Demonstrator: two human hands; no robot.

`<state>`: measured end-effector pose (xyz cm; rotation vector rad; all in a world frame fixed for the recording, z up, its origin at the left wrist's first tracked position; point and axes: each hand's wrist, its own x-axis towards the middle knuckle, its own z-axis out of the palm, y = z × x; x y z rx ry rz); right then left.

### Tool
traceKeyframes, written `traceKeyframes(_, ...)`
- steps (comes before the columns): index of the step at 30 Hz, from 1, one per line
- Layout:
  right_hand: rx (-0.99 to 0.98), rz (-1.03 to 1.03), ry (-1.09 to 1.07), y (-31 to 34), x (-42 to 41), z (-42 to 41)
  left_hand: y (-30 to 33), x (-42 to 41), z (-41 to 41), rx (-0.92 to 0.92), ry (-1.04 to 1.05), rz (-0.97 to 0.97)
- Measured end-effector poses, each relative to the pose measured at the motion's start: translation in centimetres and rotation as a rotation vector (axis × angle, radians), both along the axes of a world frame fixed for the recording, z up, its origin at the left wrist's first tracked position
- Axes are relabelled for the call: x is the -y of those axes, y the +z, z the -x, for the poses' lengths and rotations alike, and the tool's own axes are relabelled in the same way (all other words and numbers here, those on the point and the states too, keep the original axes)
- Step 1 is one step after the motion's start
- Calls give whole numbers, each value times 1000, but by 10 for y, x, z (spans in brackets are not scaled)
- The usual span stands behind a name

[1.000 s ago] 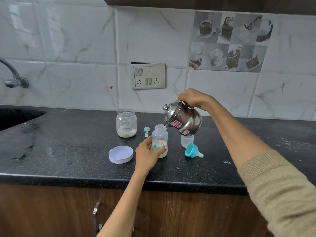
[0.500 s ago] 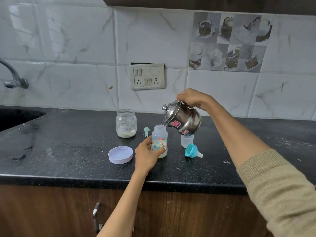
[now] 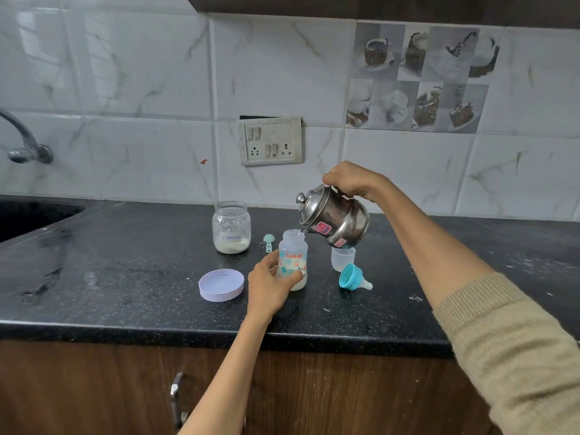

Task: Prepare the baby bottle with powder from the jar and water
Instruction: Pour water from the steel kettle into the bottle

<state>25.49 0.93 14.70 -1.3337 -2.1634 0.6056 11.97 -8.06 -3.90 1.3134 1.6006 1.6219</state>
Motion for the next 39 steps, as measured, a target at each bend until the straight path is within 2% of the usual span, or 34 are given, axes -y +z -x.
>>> traceKeyframes(39,22,-18,9,1,0,4,0,-1,0,4,3,14)
